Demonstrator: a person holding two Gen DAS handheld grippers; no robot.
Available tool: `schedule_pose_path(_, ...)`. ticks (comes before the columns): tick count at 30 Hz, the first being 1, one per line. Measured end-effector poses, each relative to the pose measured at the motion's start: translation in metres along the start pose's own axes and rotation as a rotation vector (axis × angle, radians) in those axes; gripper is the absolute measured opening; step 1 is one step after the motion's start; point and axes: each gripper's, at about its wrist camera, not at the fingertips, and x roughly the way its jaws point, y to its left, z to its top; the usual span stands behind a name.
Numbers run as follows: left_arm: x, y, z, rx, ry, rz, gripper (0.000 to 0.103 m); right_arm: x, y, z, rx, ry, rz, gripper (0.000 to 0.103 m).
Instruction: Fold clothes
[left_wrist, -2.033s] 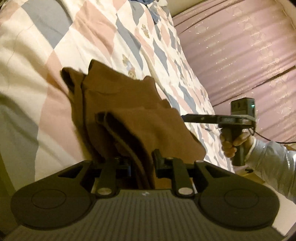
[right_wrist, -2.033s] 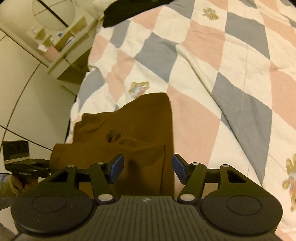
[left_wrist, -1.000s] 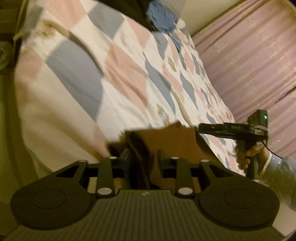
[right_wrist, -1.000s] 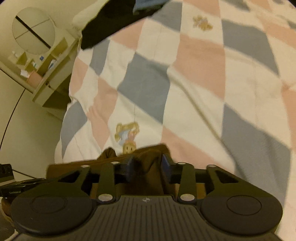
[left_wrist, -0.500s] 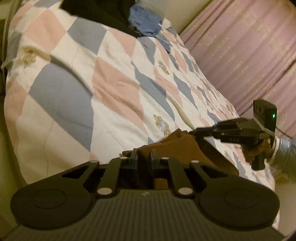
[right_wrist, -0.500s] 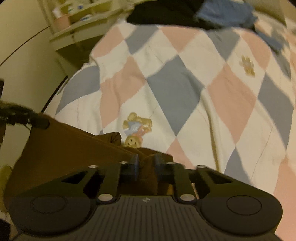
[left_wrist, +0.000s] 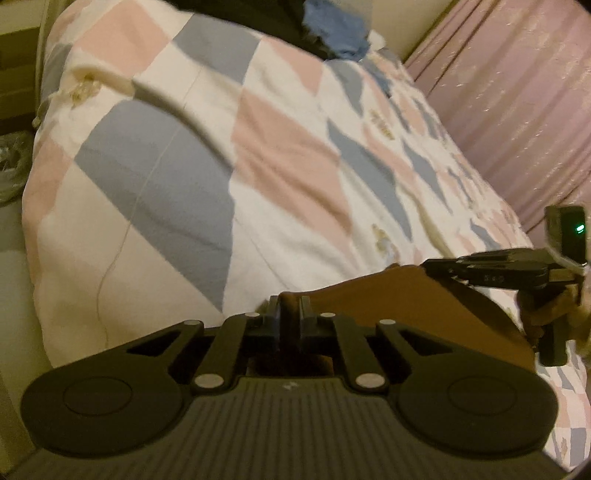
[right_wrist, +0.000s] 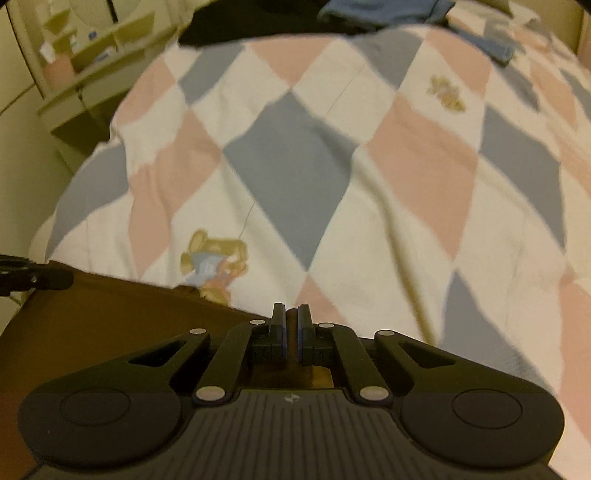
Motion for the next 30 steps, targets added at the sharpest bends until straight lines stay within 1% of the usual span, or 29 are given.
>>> schedule_pose_path(1, -0.001, -0.003, 0.003, 0.011, 0.011, 0.011, 0.01, -0.002, 0.001, 0.003, 0.004, 0.009, -0.008, 0.011)
schedule_pose_path(3, -0.008, -0.012, 0.01, 0.054, 0.02, 0.059, 0.017, -0.013, -0.001, 0.009, 0.042, 0.01, -0.021, 0.032)
schedule_pose_path(4, -0.013, -0.015, 0.013, 0.073, 0.016, 0.084, 0.018, -0.022, -0.001, 0.011, 0.045, -0.005, -0.051, 0.037)
schedule_pose_path(5, -0.019, -0.018, 0.015, 0.088, 0.005, 0.118, 0.019, -0.035, 0.0, 0.011, 0.038, -0.03, -0.091, 0.039)
schedule_pose_path(6, -0.027, -0.02, 0.016, 0.097, -0.008, 0.154, 0.017, -0.047, 0.002, 0.009, 0.036, -0.052, -0.122, 0.04)
schedule_pose_path(7, -0.037, -0.022, 0.017, 0.101, -0.025, 0.184, 0.017, -0.062, 0.002, 0.007, 0.045, -0.075, -0.143, 0.04)
schedule_pose_path(8, -0.052, -0.025, 0.015, 0.102, -0.047, 0.193, 0.017, -0.078, 0.003, 0.002, 0.06, -0.104, -0.152, 0.04)
schedule_pose_path(9, -0.067, -0.03, 0.012, 0.108, -0.065, 0.17, 0.017, -0.094, 0.005, -0.004, 0.074, -0.134, -0.155, 0.04)
schedule_pose_path(10, -0.079, -0.04, 0.008, 0.124, -0.069, 0.13, 0.017, -0.11, 0.009, -0.012, 0.084, -0.16, -0.14, 0.04)
schedule_pose_path(12, -0.097, -0.067, -0.012, 0.174, -0.035, 0.023, 0.017, -0.137, 0.022, -0.034, 0.085, -0.198, -0.088, 0.04)
schedule_pose_path(14, -0.099, -0.086, -0.033, 0.192, 0.0, -0.062, 0.017, -0.15, 0.036, -0.058, 0.08, -0.206, -0.044, 0.04)
schedule_pose_path(16, -0.094, -0.102, -0.056, 0.205, 0.023, -0.13, 0.019, -0.148, 0.051, -0.083, 0.071, -0.189, -0.031, 0.04)
schedule_pose_path(17, -0.087, -0.107, -0.067, 0.226, 0.037, -0.119, 0.02, -0.143, 0.057, -0.094, 0.061, -0.179, -0.038, 0.04)
schedule_pose_path(19, -0.066, -0.104, -0.083, 0.259, 0.057, -0.038, 0.019, -0.127, 0.065, -0.115, 0.039, -0.153, -0.074, 0.039)
schedule_pose_path(20, -0.056, -0.097, -0.088, 0.264, 0.059, 0.0, 0.019, -0.118, 0.066, -0.123, 0.027, -0.154, -0.107, 0.039)
schedule_pose_path(22, -0.046, -0.086, -0.085, 0.267, 0.054, 0.043, 0.01, -0.1, 0.056, -0.128, 0.046, -0.146, -0.159, 0.041)
schedule_pose_path(23, -0.045, -0.083, -0.081, 0.279, 0.053, 0.062, 0.004, -0.093, 0.05, -0.127, 0.064, -0.145, -0.176, 0.044)
schedule_pose_path(25, -0.055, -0.084, -0.075, 0.307, 0.039, 0.097, 0.004, -0.089, 0.038, -0.12, 0.102, -0.152, -0.195, 0.044)
schedule_pose_path(27, -0.073, -0.091, -0.073, 0.323, 0.023, 0.113, 0.008, -0.096, 0.034, -0.118, 0.102, -0.168, -0.215, 0.044)
schedule_pose_path(29, -0.097, -0.103, -0.08, 0.311, 0.016, 0.079, 0.008, -0.113, 0.038, -0.12, 0.101, -0.2, -0.227, 0.043)
schedule_pose_path(30, -0.106, -0.112, -0.084, 0.305, 0.012, 0.061, 0.008, -0.124, 0.042, -0.123, 0.104, -0.222, -0.218, 0.043)
